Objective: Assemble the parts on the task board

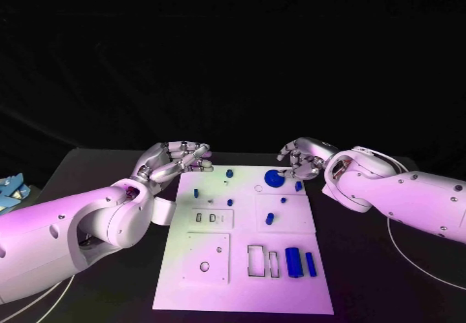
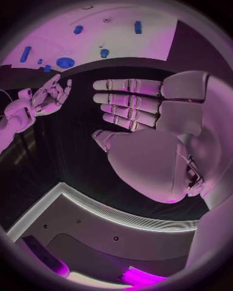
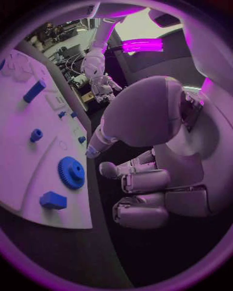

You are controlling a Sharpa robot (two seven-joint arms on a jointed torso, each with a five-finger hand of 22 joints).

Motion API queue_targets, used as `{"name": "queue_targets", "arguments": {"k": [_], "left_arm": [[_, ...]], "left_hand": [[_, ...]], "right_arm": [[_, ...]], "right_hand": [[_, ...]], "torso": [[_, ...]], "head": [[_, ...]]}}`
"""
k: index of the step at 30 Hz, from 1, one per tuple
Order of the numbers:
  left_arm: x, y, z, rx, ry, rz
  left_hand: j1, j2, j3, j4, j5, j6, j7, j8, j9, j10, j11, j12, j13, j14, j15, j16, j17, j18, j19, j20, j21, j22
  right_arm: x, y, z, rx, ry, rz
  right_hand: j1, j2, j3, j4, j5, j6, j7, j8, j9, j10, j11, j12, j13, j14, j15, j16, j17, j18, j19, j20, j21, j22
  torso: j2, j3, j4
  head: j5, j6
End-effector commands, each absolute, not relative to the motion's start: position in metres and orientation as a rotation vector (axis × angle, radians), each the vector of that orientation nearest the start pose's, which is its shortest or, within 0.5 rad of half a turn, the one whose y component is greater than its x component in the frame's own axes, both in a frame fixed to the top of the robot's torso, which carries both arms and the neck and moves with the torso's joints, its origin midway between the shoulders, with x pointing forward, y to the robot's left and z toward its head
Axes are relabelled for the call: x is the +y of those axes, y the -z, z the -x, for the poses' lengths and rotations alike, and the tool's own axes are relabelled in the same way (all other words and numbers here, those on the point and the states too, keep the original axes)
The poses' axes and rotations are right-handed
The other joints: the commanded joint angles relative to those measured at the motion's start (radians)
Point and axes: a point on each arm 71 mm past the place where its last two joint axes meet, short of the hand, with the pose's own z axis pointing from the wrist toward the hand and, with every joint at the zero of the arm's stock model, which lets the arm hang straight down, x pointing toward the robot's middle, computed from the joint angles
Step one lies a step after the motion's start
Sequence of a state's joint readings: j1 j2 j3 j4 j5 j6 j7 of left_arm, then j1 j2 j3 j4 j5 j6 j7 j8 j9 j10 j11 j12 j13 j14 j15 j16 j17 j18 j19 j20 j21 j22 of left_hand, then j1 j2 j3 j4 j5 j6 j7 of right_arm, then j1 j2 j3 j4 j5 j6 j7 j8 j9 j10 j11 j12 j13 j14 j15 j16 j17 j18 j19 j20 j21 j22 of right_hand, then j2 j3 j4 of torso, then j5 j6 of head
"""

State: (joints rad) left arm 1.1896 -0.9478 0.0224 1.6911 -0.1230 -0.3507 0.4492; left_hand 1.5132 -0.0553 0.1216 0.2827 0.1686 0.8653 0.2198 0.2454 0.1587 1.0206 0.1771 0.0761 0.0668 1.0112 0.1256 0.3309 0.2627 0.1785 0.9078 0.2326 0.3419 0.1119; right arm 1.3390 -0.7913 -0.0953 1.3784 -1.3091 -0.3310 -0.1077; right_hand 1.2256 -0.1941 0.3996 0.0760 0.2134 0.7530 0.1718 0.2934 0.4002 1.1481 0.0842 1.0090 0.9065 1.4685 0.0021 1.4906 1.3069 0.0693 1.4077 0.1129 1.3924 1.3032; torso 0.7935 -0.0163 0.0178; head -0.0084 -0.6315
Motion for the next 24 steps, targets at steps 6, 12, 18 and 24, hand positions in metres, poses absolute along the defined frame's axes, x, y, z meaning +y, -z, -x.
{"name": "queue_targets", "arguments": {"k": [6, 12, 18, 24], "left_arm": [[0.212, 0.139, -0.463, 1.342, 1.640, 0.925], [0.212, 0.139, -0.463, 1.343, 1.640, 0.926], [0.212, 0.139, -0.463, 1.343, 1.640, 0.926], [0.212, 0.139, -0.463, 1.345, 1.641, 0.926]], "left_hand": [[0.003, -0.009, 0.007, -0.002, -0.002, -0.006, 0.015, -0.003, -0.001, 0.001, 0.003, -0.003, 0.000, -0.005, 0.003, -0.006, 0.002, 0.004, 0.007, 0.002, 0.003, -0.002], [0.003, -0.009, 0.007, -0.002, -0.002, -0.006, 0.015, -0.003, -0.001, 0.001, 0.003, -0.003, 0.000, -0.005, 0.003, -0.006, 0.002, 0.004, 0.007, 0.002, 0.003, -0.002], [0.003, -0.009, 0.007, -0.002, -0.002, -0.006, 0.015, -0.003, -0.001, 0.001, 0.003, -0.003, 0.000, -0.005, 0.003, -0.006, 0.002, 0.004, 0.007, 0.002, 0.003, -0.002], [0.003, -0.009, 0.007, -0.002, -0.002, -0.006, 0.015, -0.003, -0.001, 0.001, 0.003, -0.003, 0.000, -0.005, 0.003, -0.006, 0.002, 0.004, 0.007, 0.002, 0.003, -0.002]], "right_arm": [[-0.229, 0.156, -0.533, 1.758, -0.560, -0.048], [-0.226, 0.163, -0.534, 1.761, -0.556, -0.042], [-0.222, 0.165, -0.536, 1.754, -0.559, -0.038], [-0.217, 0.165, -0.537, 1.741, -0.566, -0.034]], "right_hand": [[0.007, -0.009, -0.023, 0.013, 0.004, -0.030, 0.006, 0.020, 0.009, 0.040, 0.007, 0.117, 0.124, 0.069, 0.012, 0.024, 0.092, -0.012, 0.016, 0.006, 0.021, 0.037], [0.013, -0.007, -0.032, 0.019, 0.004, -0.042, 0.009, 0.032, 0.013, 0.072, 0.010, 0.180, 0.190, 0.074, 0.016, 0.036, 0.122, -0.016, 0.027, 0.010, 0.034, 0.057], [0.016, -0.005, -0.034, 0.021, 0.004, -0.046, 0.010, 0.037, 0.015, 0.077, 0.011, 0.194, 0.205, 0.076, 0.017, 0.040, 0.132, -0.017, 0.029, 0.011, 0.037, 0.062], [0.019, -0.001, -0.034, 0.023, 0.004, -0.047, 0.011, 0.042, 0.016, 0.083, 0.012, 0.207, 0.218, 0.077, 0.018, 0.043, 0.139, -0.018, 0.032, 0.012, 0.040, 0.068]], "torso": [[0.001, -0.0007, 0.0032], [0.000, -0.0022, 0.0017], [0.000, -0.0028, 0.0006], [0.000, -0.0023, 0.0023]], "head": [[0.000, -0.005], [0.003, -0.009], [0.005, -0.008], [0.006, -0.011]]}}
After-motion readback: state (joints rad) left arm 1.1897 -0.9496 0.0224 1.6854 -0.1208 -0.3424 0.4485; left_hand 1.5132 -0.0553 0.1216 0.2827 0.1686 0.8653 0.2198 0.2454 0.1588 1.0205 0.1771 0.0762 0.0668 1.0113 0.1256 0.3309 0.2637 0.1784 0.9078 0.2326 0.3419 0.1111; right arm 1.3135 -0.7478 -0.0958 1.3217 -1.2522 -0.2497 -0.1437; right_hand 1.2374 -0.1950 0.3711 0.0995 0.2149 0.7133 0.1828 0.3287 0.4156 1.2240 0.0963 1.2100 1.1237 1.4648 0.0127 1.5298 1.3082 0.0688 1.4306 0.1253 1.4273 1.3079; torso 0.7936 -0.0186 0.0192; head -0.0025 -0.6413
